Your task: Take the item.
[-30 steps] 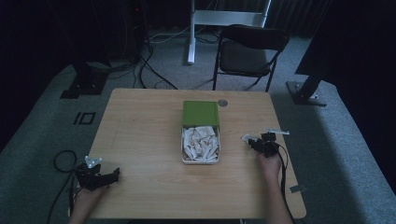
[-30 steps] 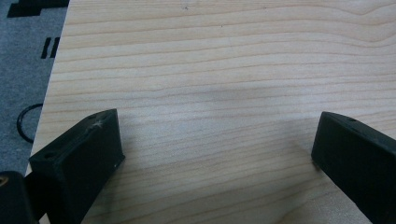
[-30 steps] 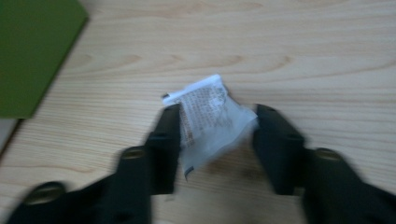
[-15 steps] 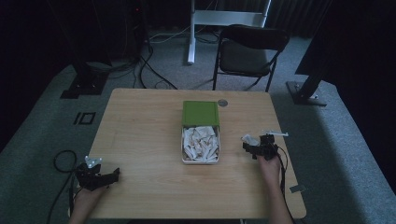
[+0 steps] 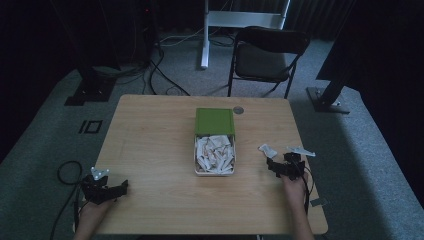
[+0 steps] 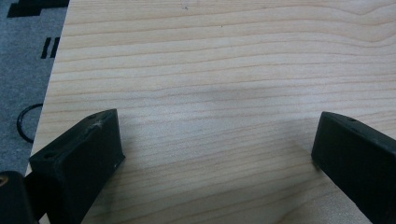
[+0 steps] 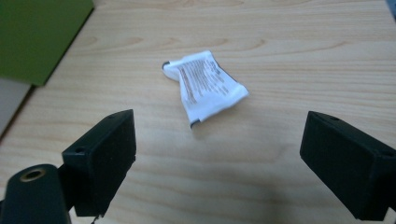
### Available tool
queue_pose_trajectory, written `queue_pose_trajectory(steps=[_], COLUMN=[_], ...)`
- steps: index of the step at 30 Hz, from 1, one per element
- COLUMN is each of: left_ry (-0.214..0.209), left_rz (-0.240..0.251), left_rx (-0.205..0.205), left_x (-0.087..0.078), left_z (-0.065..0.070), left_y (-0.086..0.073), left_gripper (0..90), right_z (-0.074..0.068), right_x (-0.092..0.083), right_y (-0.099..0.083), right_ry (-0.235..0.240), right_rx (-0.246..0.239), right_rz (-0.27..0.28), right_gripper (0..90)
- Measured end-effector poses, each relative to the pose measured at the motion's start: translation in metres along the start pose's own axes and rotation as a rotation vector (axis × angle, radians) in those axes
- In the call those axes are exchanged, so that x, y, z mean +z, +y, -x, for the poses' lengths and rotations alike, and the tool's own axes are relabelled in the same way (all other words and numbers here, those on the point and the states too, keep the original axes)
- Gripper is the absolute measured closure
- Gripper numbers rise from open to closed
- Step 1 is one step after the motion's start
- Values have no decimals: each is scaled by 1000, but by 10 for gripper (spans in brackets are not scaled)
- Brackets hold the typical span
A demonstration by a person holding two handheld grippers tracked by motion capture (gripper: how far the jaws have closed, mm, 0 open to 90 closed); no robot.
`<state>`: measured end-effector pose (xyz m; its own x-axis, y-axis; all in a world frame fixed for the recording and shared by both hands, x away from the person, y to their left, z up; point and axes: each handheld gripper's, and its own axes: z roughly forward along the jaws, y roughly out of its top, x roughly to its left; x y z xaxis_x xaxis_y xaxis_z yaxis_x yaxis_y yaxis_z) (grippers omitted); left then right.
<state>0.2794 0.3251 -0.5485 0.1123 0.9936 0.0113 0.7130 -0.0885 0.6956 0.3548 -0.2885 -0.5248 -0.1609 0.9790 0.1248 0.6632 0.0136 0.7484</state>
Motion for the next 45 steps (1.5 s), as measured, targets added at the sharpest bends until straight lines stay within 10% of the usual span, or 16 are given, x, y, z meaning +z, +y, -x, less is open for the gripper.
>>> queue_pose_trajectory(steps=[26, 45], left_ry=[1, 1], left_rz=[0, 0], left_rx=[1, 1], left_x=[0, 0], left_z=[0, 0], left_y=[0, 0], left_gripper=[26, 27], right_z=[3, 6], right_x=[-21, -34], right_y=[-47, -68], right_ry=[-69, -145], right_rx=[-78, -15], right_rz=[-37, -35], right_gripper=[106, 106])
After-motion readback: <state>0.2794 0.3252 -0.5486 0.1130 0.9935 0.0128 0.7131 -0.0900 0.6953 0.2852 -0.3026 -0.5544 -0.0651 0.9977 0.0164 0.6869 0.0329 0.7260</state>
